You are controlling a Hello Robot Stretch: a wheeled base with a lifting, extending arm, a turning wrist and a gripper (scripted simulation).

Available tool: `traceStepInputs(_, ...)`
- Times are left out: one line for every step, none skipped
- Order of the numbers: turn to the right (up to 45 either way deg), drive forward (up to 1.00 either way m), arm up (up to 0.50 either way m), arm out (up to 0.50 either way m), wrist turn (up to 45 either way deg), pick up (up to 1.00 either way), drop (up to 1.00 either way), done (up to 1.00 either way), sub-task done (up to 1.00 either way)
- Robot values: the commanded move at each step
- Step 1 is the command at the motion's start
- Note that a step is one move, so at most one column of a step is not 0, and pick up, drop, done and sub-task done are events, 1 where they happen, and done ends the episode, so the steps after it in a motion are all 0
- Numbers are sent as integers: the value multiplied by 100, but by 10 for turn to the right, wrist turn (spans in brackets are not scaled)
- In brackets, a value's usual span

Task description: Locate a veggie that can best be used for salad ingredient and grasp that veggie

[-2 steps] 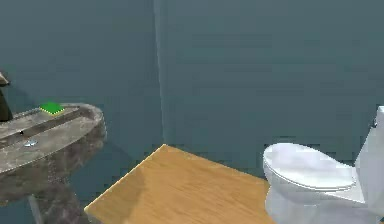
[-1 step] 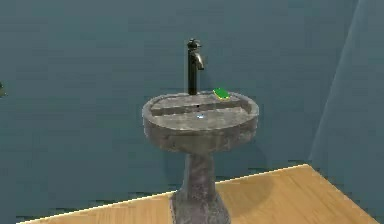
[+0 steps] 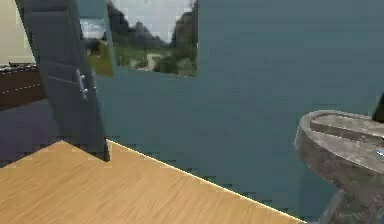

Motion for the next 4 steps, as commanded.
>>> traceStepInputs(-450,0,0,0,0,0,0,0,0)
traceStepInputs(0,100,0,0,0,0,0,0,0)
traceStepInputs(-30,0,0,0,0,0,0,0,0)
traceStepInputs(0,100,0,0,0,0,0,0,0)
